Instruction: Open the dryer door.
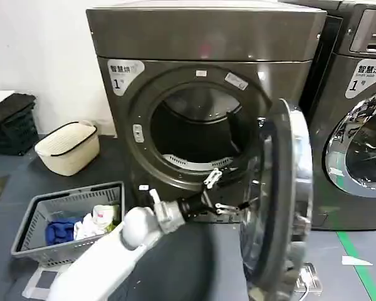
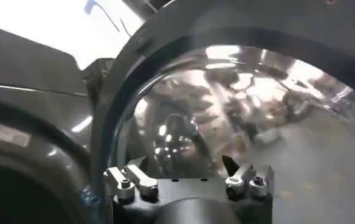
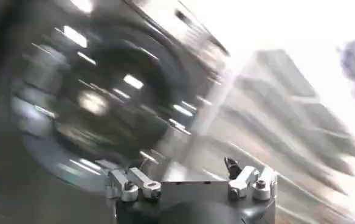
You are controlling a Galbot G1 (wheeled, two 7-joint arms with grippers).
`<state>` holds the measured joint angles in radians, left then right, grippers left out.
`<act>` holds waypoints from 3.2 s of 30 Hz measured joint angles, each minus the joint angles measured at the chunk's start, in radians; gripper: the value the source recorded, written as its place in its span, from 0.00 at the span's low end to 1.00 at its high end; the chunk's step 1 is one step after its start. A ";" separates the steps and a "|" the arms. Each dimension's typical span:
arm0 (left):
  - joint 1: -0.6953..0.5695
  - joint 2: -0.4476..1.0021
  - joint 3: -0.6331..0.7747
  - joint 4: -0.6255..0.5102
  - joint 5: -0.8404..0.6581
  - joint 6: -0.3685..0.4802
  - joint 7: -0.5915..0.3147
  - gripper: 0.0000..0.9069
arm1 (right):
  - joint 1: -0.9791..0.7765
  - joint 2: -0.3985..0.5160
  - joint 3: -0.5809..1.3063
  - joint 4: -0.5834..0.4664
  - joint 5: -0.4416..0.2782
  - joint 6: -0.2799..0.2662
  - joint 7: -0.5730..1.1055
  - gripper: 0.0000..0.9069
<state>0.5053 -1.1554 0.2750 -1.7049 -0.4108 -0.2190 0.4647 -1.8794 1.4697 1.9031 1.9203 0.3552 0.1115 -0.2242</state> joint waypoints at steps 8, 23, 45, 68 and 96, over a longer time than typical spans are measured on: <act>-0.076 -0.087 0.088 0.070 0.023 0.023 -0.033 1.00 | 0.052 0.097 0.123 0.037 -0.067 -0.051 0.082 1.00; -0.222 -0.309 0.227 0.279 0.039 0.081 -0.107 1.00 | 0.117 0.140 0.279 0.104 -0.120 -0.104 0.219 1.00; -0.276 -0.449 0.240 0.396 0.045 0.137 -0.148 1.00 | 0.096 0.139 0.392 -0.061 -0.234 -0.142 0.433 1.00; -0.157 -0.266 0.178 0.087 0.015 0.324 -0.139 1.00 | 0.043 0.139 0.394 -0.226 -0.134 -0.116 0.463 1.00; 0.239 0.422 -0.160 -0.391 -0.117 0.528 -0.329 1.00 | 0.068 0.004 0.334 -0.266 0.001 -0.186 0.456 1.00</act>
<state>0.7445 -0.7333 0.1152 -2.0959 -0.5278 0.3094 0.1361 -1.8117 1.4740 2.2367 1.6544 0.3564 -0.0748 0.2323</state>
